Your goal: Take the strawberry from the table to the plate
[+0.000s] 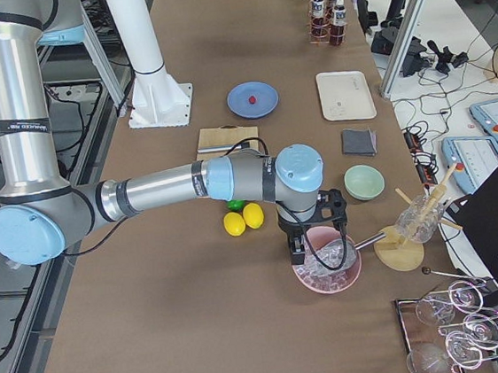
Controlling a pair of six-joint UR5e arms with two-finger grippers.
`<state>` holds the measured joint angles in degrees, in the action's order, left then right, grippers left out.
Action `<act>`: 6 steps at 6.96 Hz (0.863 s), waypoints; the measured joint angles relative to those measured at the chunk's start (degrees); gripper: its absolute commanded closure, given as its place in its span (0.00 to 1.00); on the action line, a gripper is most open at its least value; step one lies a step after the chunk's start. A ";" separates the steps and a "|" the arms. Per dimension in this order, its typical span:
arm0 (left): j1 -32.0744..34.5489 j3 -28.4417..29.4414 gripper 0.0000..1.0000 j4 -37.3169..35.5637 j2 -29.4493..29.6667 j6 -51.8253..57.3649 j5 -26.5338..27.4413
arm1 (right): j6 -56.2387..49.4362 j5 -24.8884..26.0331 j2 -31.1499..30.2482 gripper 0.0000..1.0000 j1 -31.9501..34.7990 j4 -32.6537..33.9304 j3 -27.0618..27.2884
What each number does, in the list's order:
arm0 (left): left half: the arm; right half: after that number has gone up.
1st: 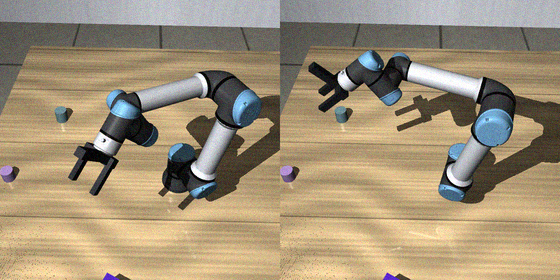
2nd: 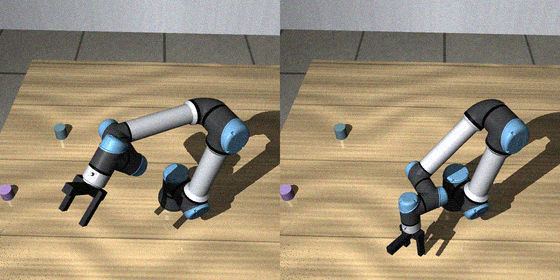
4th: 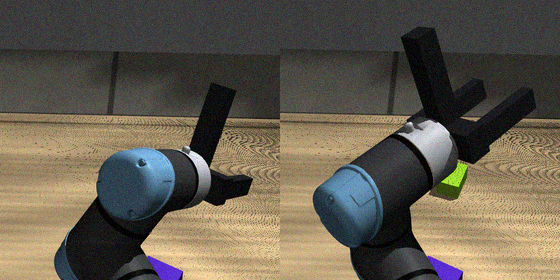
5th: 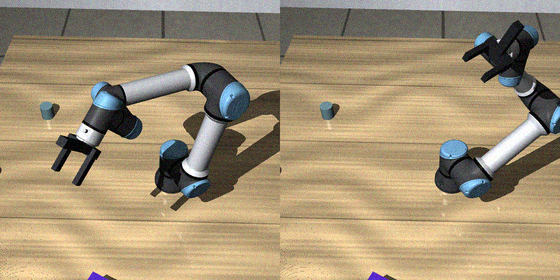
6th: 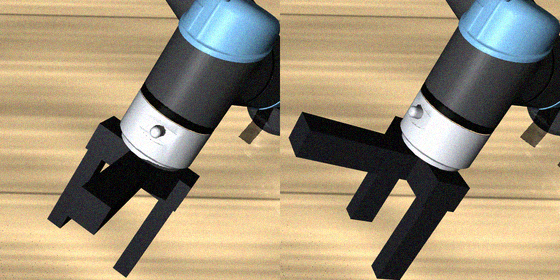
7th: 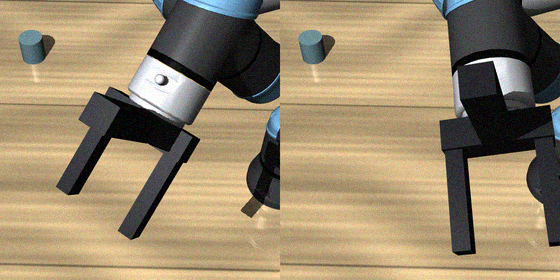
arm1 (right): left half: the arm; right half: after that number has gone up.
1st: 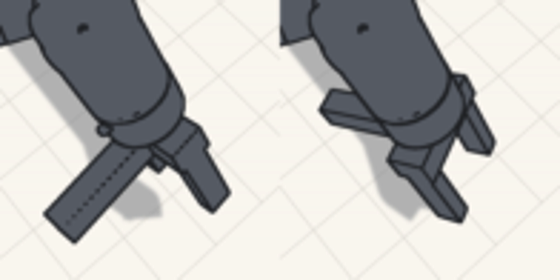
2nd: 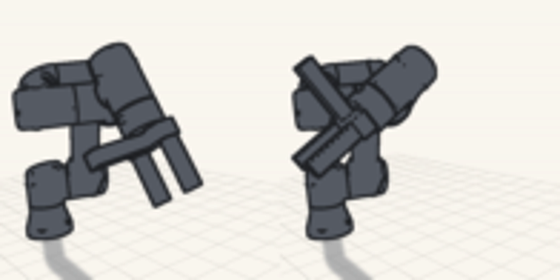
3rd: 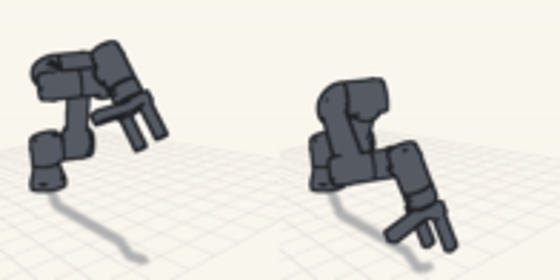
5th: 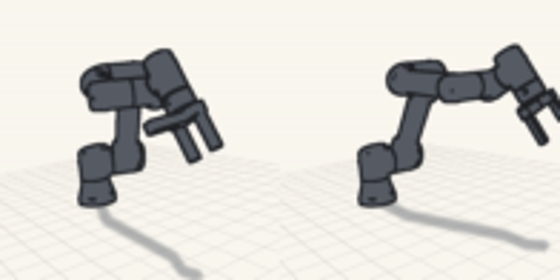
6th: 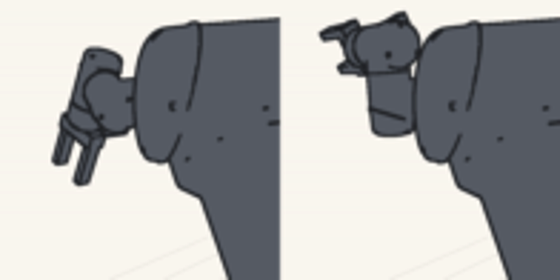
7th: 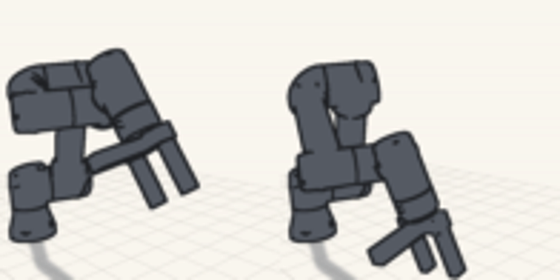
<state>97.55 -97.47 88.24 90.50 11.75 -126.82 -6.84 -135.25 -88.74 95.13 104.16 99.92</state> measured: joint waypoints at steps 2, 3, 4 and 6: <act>-0.22 0.15 0.02 0.08 0.05 -0.15 0.00 | 0.10 -0.01 0.02 0.00 0.05 -0.05 -0.05; -0.97 0.19 0.02 0.30 0.08 -1.15 -0.03 | 0.18 -0.01 0.14 0.00 0.05 -0.04 -0.03; -2.19 0.19 0.02 0.85 0.13 -3.52 -0.04 | 0.25 -0.01 0.28 0.00 0.05 -0.05 0.00; -3.66 0.29 0.02 1.99 0.13 -6.82 -0.01 | 0.38 -0.01 0.38 0.00 0.06 -0.03 0.01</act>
<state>93.89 -97.18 90.23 90.64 4.93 -126.83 -6.46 -135.26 -88.36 95.19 104.13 99.93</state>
